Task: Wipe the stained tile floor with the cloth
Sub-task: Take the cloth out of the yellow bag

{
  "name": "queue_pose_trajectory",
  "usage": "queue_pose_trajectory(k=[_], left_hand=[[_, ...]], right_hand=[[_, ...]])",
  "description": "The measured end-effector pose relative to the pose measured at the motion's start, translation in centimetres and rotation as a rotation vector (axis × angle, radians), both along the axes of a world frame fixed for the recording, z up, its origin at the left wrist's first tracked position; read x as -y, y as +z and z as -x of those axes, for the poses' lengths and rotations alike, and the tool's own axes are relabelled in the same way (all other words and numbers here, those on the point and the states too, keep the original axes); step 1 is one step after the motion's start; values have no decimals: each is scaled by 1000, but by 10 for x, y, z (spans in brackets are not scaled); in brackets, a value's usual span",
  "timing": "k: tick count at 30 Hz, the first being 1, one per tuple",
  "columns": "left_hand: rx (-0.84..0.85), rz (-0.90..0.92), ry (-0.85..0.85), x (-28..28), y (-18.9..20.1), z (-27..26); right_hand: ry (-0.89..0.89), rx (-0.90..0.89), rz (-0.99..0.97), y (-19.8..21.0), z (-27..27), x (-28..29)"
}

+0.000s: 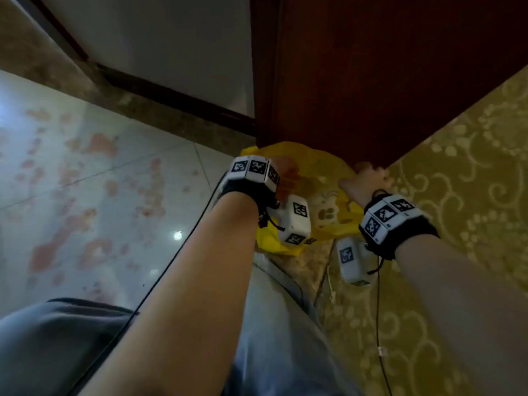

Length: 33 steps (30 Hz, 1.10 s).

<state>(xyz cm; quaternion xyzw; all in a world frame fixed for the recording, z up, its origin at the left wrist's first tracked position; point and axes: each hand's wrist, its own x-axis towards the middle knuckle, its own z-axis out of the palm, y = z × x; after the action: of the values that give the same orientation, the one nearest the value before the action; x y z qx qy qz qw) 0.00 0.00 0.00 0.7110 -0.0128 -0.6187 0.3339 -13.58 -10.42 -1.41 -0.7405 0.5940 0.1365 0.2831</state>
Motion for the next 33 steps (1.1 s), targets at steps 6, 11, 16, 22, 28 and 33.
queue_pose_trajectory(k=[6,11,16,22,28,33], left_hand=[[469,-118,-373,11,-39,12],[681,-315,-685,7,-43,40],[600,-381,-620,10,-80,46],[425,-356,-557,9,-116,57],[540,-367,-615,17,-126,62],[563,-327,-761,20,-148,62]], right_hand=[[83,81,-125,-10,13,12],[105,194,-201,-9,21,14],[87,265,-230,-15,23,13],[61,345,-216,-24,15,8],[72,365,-234,-27,17,15],[20,361,-204,-34,18,16]])
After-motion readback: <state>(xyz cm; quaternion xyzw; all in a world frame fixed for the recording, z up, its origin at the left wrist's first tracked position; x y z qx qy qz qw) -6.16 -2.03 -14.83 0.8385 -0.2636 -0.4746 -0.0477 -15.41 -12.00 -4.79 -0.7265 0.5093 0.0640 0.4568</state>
